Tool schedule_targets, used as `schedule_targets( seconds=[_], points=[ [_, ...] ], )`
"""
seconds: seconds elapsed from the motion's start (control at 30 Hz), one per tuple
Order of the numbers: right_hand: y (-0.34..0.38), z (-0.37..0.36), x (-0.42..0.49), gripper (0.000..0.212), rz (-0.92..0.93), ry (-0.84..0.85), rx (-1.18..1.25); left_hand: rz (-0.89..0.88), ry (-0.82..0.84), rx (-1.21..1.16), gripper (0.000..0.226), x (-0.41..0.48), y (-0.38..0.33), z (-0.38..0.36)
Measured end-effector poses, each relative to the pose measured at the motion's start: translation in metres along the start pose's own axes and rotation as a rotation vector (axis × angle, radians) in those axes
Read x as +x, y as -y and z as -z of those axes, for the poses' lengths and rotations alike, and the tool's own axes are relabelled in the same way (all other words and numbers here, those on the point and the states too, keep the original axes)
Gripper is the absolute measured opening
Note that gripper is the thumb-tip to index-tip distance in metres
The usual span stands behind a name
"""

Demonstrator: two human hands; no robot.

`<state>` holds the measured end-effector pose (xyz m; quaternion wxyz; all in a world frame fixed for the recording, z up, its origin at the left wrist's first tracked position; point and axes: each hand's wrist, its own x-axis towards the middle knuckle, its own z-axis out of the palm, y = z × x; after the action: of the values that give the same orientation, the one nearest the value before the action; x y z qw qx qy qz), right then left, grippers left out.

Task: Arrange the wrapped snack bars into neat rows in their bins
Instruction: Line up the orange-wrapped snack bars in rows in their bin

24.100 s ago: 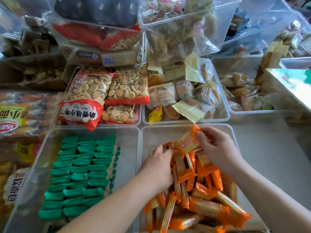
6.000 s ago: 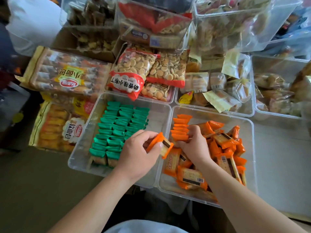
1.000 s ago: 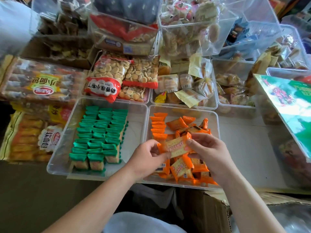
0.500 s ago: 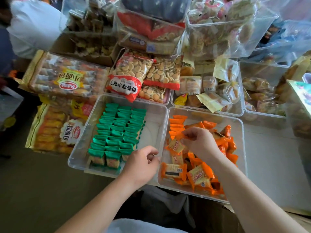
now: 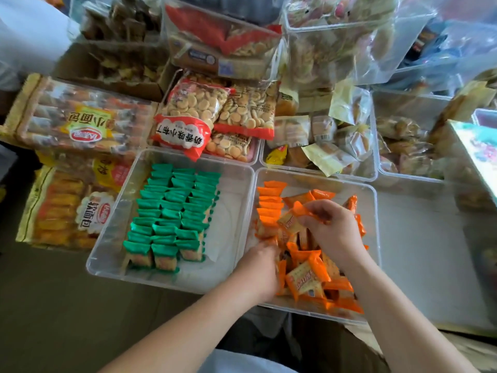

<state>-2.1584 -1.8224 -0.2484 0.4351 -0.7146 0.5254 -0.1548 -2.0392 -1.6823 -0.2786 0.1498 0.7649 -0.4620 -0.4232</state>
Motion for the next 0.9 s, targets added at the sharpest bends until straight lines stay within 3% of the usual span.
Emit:
schedule_targets(
  seconds=[0.1, 0.23, 0.3, 0.43, 0.53, 0.6, 0.73, 0.9],
  points=[
    [-0.005, 0.023, -0.016, 0.020, -0.018, -0.054, 0.047, 0.137, 0.117, 0.116, 0.047, 0.031, -0.010, -0.019],
    [-0.018, 0.036, -0.030, 0.027, -0.038, -0.091, 0.132, 0.204, 0.150, -0.048, 0.044, 0.047, -0.003, -0.024],
    [-0.023, 0.039, -0.034, 0.026, -0.044, -0.096, 0.135, 0.189, 0.123, -0.189, 0.035, 0.047, -0.002, -0.025],
    [-0.029, 0.044, -0.039, 0.022, -0.074, -0.109, 0.169, 0.213, 0.043, -0.363, 0.037, 0.043, 0.000, -0.032],
    [-0.030, 0.048, -0.041, 0.023, -0.087, -0.111, 0.186, 0.234, -0.049, -0.419, 0.019, 0.040, -0.001, -0.034],
    [-0.032, 0.050, -0.042, 0.022, -0.090, -0.109, 0.184, 0.231, -0.117, -0.403, 0.018, 0.037, -0.003, -0.031],
    [-0.027, 0.049, -0.041, 0.021, -0.088, -0.103, 0.187, 0.169, -0.135, -0.363, 0.039, 0.024, -0.008, -0.022],
    [-0.007, 0.039, -0.032, 0.023, -0.004, -0.006, 0.105, 0.072, -0.043, -0.044, 0.015, -0.008, -0.008, -0.011]
  ],
)
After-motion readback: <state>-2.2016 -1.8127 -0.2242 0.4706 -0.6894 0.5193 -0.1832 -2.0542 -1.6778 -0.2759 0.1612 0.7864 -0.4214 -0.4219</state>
